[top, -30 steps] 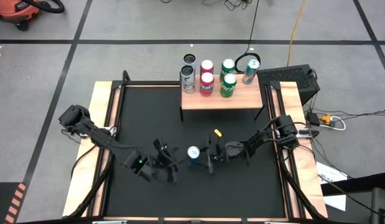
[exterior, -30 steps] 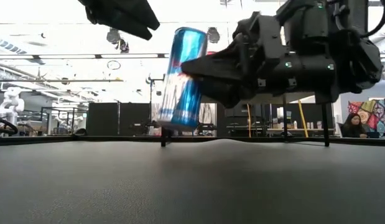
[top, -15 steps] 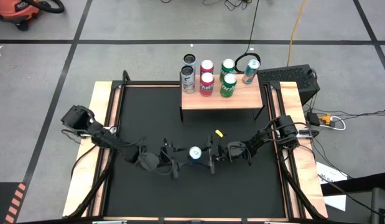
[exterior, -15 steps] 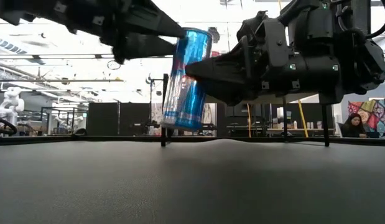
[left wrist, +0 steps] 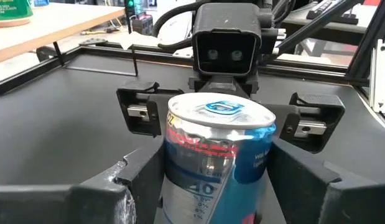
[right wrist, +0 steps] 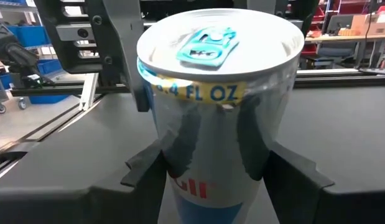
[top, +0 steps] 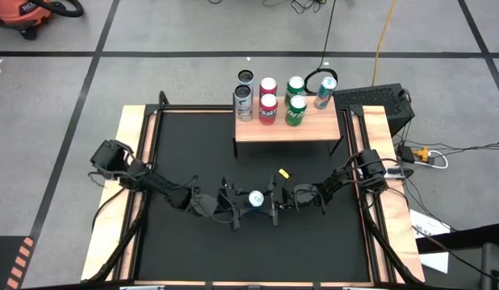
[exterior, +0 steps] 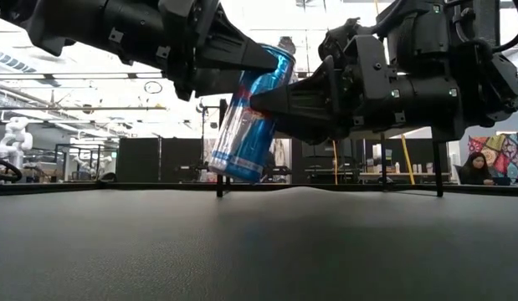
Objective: Place canned beverage on shelf
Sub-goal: Put the blue soda can on the shelf aligned with the other blue soda can
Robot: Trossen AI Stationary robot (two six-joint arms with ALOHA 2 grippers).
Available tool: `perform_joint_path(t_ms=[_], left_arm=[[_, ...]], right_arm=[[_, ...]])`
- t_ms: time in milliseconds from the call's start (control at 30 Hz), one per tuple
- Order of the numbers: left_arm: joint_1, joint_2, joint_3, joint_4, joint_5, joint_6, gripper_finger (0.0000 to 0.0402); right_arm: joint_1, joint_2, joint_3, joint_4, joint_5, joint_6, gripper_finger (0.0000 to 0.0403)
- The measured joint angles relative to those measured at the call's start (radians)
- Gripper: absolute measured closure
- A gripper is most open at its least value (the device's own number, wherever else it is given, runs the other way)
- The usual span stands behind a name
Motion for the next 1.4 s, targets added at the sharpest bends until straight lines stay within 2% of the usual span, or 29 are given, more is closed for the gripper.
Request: perform_joint_path(t_ms=[133, 267, 367, 467, 667, 800, 900, 1100, 1233, 1400], left_arm=[[0.0, -0.001, 0.0, -0.009, 0.0, 0.002, 0.0182], [0.0, -0.001, 0.0, -0.032, -0.009, -0.008, 0.0205], [0.0, 0.0, -0.01, -0.032, -0.024, -0.01, 0.0206], [0.0, 0.018, -0.02, -0.029, -0.063, -0.033, 0.0202], [-0.009, 0.089, -0.023, 0.09, -0.106, -0.002, 0.0202], [-0.015, 0.129, -0.023, 0.173, -0.099, 0.056, 0.0202], [-0.015, 0.129, -0.023, 0.161, -0.091, 0.041, 0.0202], [-0.03, 0.129, -0.023, 0.142, -0.09, 0.03, 0.0201], [-0.043, 0.128, -0.023, 0.145, -0.116, 0.046, 0.0184], [-0.047, 0.131, -0.026, 0.117, -0.141, 0.05, 0.0123]], right_arm=[[0.0, 0.0, 0.0, -0.004, 0.001, -0.009, 0.0184], [-0.001, 0.0, 0.002, -0.029, 0.002, 0.018, 0.016], [-0.002, -0.009, 0.005, -0.086, 0.005, 0.062, 0.0135], [-0.002, -0.046, 0.004, -0.238, 0.006, 0.111, 0.0113], [0.014, -0.213, 0.003, -0.546, 0.062, 0.119, 0.01], [0.033, -0.303, 0.003, -0.616, 0.064, 0.108, 0.0099], [0.034, -0.345, 0.003, -0.652, 0.056, 0.104, 0.0099], [0.032, -0.359, 0.002, -0.629, 0.055, 0.1, 0.0099], [0.027, -0.342, 0.002, -0.566, 0.053, 0.088, 0.0099], [0.026, -0.338, 0.002, -0.552, 0.077, 0.068, 0.0099]])
